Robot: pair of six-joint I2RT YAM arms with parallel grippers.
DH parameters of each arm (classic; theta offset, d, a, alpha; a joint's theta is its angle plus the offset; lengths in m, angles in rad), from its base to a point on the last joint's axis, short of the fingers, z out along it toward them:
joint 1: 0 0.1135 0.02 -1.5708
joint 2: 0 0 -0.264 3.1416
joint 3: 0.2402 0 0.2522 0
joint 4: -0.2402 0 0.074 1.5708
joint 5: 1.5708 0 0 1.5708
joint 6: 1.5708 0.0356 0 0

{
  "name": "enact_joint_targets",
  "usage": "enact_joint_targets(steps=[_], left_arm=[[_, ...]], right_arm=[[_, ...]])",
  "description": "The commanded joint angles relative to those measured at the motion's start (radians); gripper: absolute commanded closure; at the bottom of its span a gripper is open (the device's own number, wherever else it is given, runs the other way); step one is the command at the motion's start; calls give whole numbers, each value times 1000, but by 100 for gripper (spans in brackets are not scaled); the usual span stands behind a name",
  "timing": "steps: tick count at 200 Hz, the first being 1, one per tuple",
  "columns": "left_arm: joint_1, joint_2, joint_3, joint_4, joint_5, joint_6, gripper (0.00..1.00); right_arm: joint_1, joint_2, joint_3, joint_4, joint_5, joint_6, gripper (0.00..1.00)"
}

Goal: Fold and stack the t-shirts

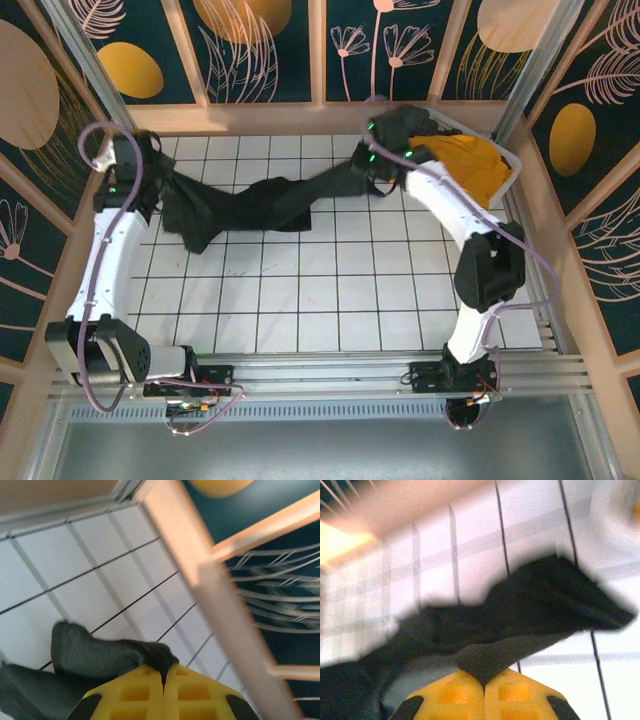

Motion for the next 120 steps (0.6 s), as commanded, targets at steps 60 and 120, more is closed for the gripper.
enact_joint_targets(steps=[60,120], left_arm=[[68,-92,351,-65,-72,-46,100],[68,-218,311,-83,-133,-41,100]], right_arm=[[-172,-406,29,168,-118,-87,100],[-244,-585,-158,262,-232,-4,100]])
